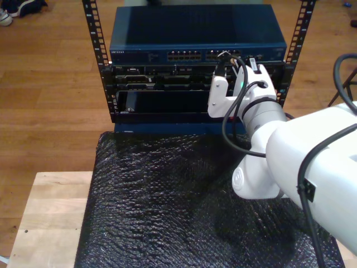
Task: Grab the cable and plug it in
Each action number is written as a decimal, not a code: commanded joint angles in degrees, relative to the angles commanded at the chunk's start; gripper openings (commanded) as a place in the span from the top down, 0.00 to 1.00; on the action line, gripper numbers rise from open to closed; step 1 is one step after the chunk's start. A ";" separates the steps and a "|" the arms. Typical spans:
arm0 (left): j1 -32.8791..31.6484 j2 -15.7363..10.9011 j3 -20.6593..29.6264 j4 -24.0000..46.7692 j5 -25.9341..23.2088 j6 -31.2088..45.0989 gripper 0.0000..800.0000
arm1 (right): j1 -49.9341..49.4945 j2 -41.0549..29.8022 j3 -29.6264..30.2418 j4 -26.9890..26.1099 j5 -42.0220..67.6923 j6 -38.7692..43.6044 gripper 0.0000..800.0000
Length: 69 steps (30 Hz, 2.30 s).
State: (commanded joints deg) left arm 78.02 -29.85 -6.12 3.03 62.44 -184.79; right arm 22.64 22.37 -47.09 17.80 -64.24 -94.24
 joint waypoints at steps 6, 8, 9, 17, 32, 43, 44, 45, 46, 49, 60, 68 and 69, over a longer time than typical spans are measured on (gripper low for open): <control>0.00 0.09 0.00 0.00 0.00 0.00 0.00 | 0.09 6.51 -4.13 0.79 -8.88 -1.85 1.00; 0.00 0.00 0.00 0.00 0.00 0.00 0.00 | 0.18 7.38 -5.45 2.55 -9.23 -3.25 1.00; 0.00 0.00 0.00 0.00 0.00 0.00 0.00 | 0.26 7.65 -5.89 3.69 -9.23 -3.87 1.00; 0.00 0.00 0.00 0.00 0.00 0.00 0.00 | 1.05 10.20 -9.14 7.91 -9.41 -6.42 1.00; 0.00 0.00 0.00 0.00 0.00 0.00 0.00 | 3.16 14.33 -13.27 14.15 -11.16 -8.88 1.00; 0.00 0.00 0.00 0.00 0.00 0.00 0.00 | 3.16 17.58 -17.49 14.15 -10.90 -8.62 1.00; 0.00 0.00 0.00 0.00 0.00 0.00 0.00 | 3.16 17.76 -17.85 14.15 -10.99 -8.53 1.00; 0.00 0.00 0.00 0.00 0.00 0.00 0.00 | 3.16 17.93 -18.02 14.15 -10.99 -8.53 1.00; 0.00 0.00 0.00 0.00 0.00 0.00 0.00 | 3.16 18.20 -18.29 14.07 -10.99 -8.53 1.00; 0.00 0.00 0.00 0.00 0.00 0.00 0.00 | 3.16 18.55 -18.90 14.07 -10.99 -8.53 1.00; 0.00 0.00 0.00 0.00 0.00 0.00 0.00 | 2.99 18.81 -19.25 14.07 -10.99 -8.44 1.00; 0.00 0.09 0.00 0.00 0.00 0.00 0.00 | 2.90 19.87 -20.75 13.98 -10.90 -8.53 1.00; 0.00 0.00 0.00 0.00 0.00 0.00 0.00 | 2.90 19.87 -20.75 13.98 -10.81 -8.53 1.00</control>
State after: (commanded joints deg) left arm 78.02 -29.85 -6.12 3.03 62.44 -184.79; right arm 25.54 42.24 -67.84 31.78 -75.05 -102.77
